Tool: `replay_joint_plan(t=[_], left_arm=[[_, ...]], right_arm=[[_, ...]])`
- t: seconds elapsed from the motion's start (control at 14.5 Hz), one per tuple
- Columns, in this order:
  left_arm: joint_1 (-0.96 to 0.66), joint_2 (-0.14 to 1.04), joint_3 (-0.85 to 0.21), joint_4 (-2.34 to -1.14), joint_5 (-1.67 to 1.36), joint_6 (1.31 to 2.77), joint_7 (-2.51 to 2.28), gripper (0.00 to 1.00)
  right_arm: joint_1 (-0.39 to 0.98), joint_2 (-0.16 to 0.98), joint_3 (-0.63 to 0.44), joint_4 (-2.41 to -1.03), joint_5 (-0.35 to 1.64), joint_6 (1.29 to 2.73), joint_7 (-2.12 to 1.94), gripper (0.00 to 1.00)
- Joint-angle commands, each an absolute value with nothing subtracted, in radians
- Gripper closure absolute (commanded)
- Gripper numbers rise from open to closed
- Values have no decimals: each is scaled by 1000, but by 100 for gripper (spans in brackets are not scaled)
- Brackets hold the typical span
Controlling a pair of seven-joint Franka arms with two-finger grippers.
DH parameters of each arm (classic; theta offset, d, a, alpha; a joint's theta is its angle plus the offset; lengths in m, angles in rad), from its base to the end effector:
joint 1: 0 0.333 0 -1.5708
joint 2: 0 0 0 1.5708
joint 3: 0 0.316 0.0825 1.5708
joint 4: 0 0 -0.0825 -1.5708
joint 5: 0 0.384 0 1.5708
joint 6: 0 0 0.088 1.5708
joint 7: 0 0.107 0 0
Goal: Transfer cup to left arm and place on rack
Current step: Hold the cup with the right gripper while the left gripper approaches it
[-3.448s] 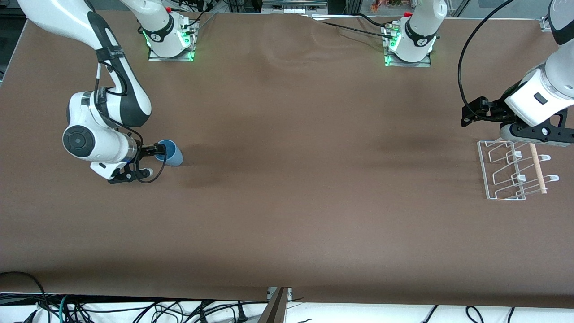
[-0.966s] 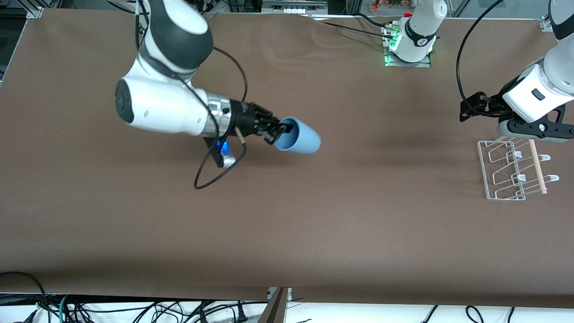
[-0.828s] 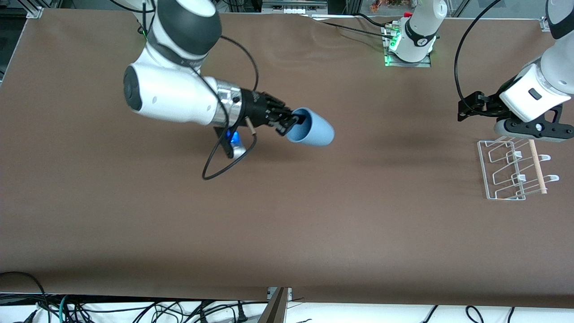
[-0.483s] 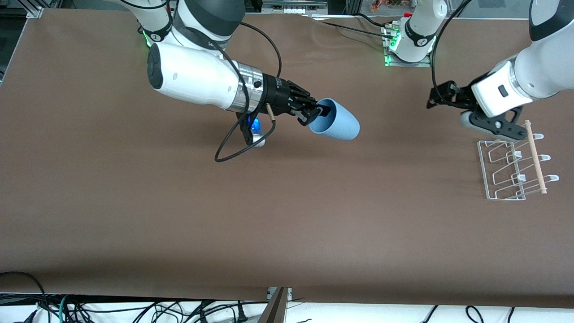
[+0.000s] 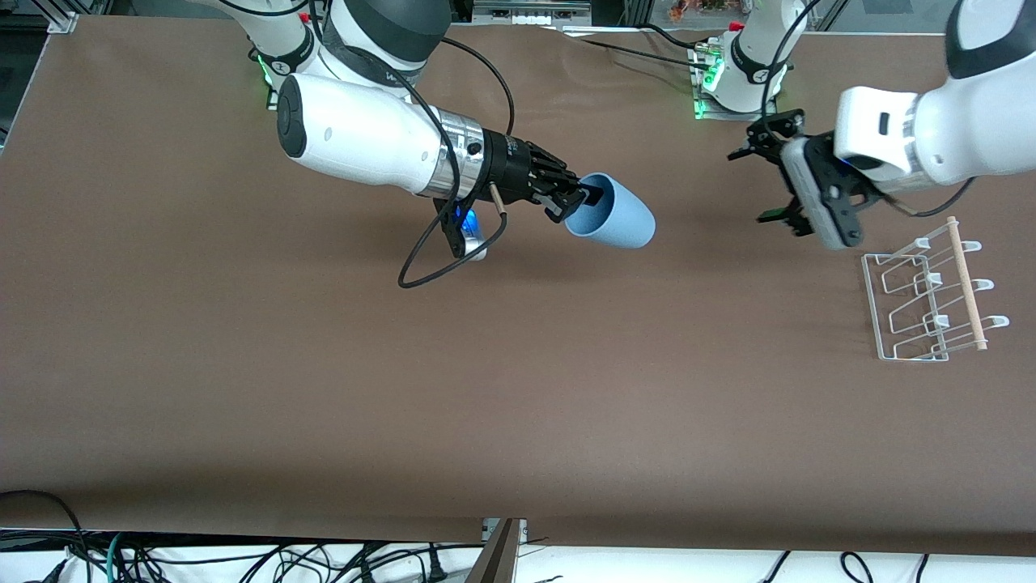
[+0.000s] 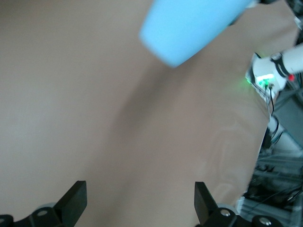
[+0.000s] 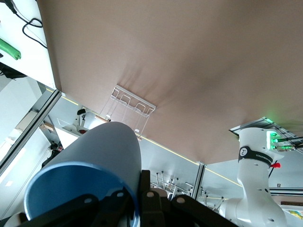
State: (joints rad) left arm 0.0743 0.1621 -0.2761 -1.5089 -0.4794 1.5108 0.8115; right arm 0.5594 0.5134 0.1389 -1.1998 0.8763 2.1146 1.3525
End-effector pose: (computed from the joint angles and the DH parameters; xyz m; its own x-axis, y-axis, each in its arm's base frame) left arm 0.5727 -0.1571 0.5737 0.5697 -0.7793 0.2609 -0.7865 -0.4249 0.4482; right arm 0.5647 0.4836 0.5522 0.4864 -0.4577 -0.7442 -0.8680 -0.3501 -0.3520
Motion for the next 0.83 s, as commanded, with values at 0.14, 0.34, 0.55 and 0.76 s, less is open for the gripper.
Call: replay_joint_plan(t=[0.14, 0.34, 0.55, 0.76], left_arm=[[11, 225, -275, -1480, -575, 1695, 1055, 0], [-14, 229, -275, -1476, -574, 1771, 1112, 0], [-69, 259, -275, -1477, -618, 1815, 1132, 0], [-106, 261, -275, -1477, -647, 1842, 1161, 0]], right_arm=[[583, 534, 130, -1163, 891, 2121, 1374, 100], [583, 534, 130, -1163, 891, 2125, 1376, 100], [583, 532, 130, -1163, 893, 2125, 1378, 100], [580, 532, 127, -1163, 894, 2123, 1378, 100]])
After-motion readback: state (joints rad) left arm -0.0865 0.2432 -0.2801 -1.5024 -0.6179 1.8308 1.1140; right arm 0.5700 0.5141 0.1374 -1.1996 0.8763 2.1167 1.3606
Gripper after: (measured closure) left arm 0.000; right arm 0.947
